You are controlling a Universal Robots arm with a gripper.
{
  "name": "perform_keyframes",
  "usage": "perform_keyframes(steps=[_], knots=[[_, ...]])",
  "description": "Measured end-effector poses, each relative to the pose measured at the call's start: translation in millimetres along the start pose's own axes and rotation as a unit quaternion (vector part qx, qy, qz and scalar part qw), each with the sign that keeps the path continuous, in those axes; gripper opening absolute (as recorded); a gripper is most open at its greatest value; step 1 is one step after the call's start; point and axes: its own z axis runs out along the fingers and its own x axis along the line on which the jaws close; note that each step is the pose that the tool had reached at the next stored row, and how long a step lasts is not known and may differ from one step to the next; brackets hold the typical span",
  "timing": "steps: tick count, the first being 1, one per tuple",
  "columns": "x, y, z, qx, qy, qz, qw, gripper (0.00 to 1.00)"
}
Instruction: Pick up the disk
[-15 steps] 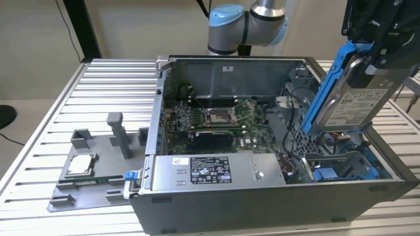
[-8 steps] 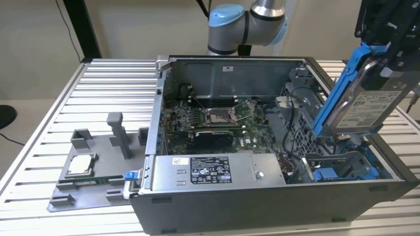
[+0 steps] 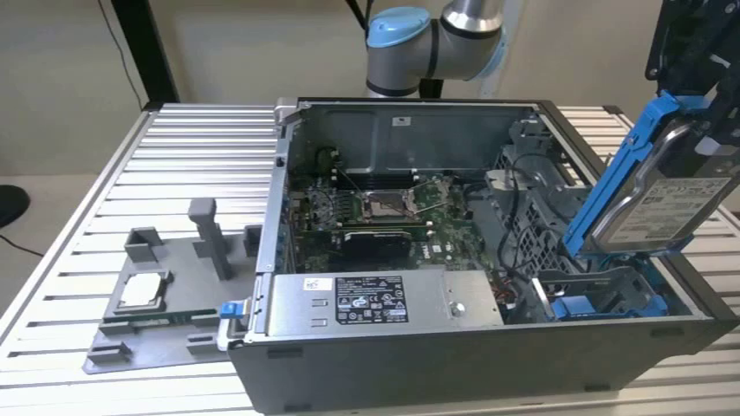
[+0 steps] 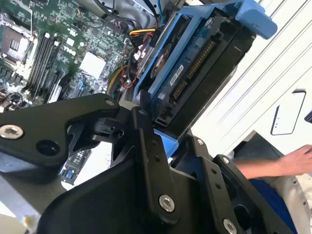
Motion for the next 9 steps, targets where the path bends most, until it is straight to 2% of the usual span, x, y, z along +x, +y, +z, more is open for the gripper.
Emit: perform_keyframes(steps=[2,3,4,5,9], knots=[[0.1,0.0,0.1,0.0,-0.0005,0.0,1.0,0.0],[0.2,0.1,0.1,0.0001,-0.0071,0.0,0.99997,0.0],[0.2,0.2,0.1,0.0002,-0.0158,0.001,0.99988,0.0],[0.3,0.2,0.1,0.0002,-0.0196,0.001,0.99981,0.0],[0.7,-0.5,0.0,0.0001,-0.0194,0.001,0.99981,0.0]])
